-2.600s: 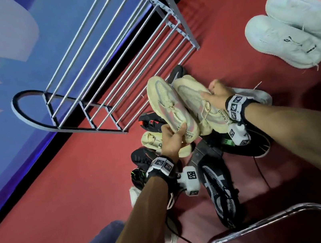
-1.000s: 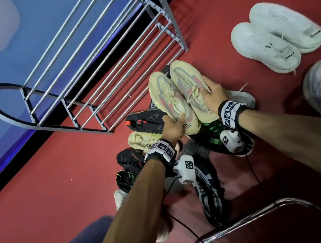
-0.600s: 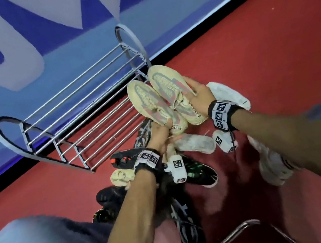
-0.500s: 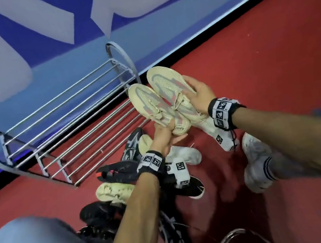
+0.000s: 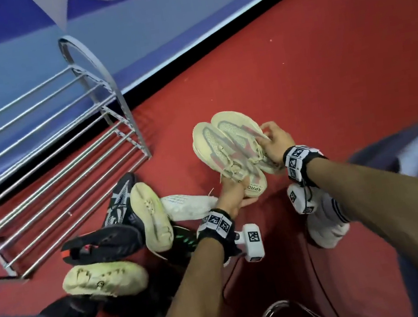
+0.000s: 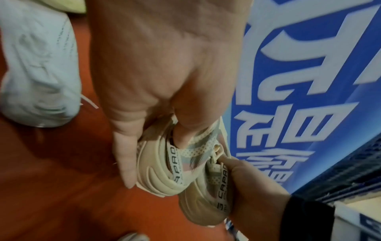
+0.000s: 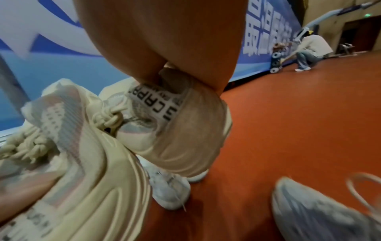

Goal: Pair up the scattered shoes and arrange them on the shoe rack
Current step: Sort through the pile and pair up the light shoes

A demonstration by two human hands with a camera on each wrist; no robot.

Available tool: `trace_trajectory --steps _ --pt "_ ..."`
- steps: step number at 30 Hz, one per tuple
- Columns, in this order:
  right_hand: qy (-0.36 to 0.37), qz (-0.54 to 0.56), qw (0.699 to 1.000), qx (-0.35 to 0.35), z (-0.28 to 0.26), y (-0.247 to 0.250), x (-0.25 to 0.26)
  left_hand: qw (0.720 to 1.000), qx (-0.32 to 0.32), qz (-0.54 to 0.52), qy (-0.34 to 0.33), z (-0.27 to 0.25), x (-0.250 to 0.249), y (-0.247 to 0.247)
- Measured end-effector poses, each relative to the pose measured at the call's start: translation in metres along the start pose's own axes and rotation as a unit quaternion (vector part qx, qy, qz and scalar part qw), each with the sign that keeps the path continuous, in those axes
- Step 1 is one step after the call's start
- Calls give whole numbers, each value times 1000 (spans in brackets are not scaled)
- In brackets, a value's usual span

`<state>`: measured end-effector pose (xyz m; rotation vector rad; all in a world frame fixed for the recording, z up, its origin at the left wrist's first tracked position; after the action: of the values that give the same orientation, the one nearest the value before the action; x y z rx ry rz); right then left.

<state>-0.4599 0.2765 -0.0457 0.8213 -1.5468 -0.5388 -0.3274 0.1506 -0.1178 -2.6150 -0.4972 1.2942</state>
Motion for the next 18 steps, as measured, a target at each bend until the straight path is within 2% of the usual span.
trace_trajectory --steps 8,10,13,18 --pt "-128 -75 988 38 -24 -30 -135 990 43 70 119 38 105 -18" --pt "-153 -69 985 48 -33 -31 -158 984 49 85 146 42 126 -28" --pt "-168 -125 976 65 -40 -33 -190 978 62 100 172 52 156 -39" --pt "-208 -134 968 46 -33 -49 -221 970 55 94 219 65 187 -40"
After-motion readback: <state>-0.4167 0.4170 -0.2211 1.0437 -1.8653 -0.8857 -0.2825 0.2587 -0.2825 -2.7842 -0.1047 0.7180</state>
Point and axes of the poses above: each hand's wrist, its own z-axis towards the middle knuckle, its own y-axis out of the back of the hand, x = y × z, the point moved 5 cm from there along z, towards the middle knuckle
